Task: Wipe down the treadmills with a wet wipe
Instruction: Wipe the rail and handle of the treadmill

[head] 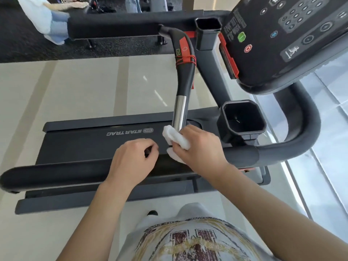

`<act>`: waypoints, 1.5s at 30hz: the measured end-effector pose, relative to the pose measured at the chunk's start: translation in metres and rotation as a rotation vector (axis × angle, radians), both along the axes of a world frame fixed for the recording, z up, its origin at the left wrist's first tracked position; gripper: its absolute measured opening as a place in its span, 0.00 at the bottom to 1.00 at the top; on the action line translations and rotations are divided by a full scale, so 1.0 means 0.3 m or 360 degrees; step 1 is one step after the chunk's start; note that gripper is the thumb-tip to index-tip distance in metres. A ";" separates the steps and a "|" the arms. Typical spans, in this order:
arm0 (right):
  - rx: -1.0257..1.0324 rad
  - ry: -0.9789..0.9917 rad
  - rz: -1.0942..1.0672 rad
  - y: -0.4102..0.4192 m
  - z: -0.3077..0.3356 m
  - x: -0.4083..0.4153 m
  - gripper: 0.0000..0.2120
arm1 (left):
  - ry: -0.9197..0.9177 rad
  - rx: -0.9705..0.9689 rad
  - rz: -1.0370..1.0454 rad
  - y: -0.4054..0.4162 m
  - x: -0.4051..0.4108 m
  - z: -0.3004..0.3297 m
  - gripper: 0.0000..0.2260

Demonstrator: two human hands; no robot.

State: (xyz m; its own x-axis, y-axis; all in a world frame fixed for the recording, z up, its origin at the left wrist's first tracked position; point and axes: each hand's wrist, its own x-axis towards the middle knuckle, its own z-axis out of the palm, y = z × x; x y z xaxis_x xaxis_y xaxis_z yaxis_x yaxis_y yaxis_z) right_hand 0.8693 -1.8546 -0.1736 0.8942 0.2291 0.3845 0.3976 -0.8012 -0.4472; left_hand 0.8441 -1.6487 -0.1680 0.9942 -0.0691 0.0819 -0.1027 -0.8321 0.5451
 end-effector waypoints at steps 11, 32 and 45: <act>-0.0349 0.0152 -0.0428 0.154 0.016 0.080 0.19 | 0.0090 -0.0069 -0.0399 0.062 0.364 0.028 0.09; -0.0207 0.0060 -0.0616 0.071 0.175 0.730 0.16 | 0.0345 -0.0397 -0.0650 0.007 0.438 -0.052 0.25; -0.0283 -0.0006 -0.0199 0.110 -0.027 0.204 0.11 | 0.0268 -0.0627 -0.0450 0.006 0.444 -0.057 0.18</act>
State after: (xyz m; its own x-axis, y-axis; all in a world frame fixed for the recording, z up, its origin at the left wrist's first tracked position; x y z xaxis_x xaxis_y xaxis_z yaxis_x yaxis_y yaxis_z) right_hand 0.9305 -1.8216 -0.1818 0.9186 0.1813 0.3511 0.2917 -0.9105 -0.2930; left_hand 0.9774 -1.6470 -0.1850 0.9428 -0.3332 -0.0036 -0.1779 -0.5126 0.8400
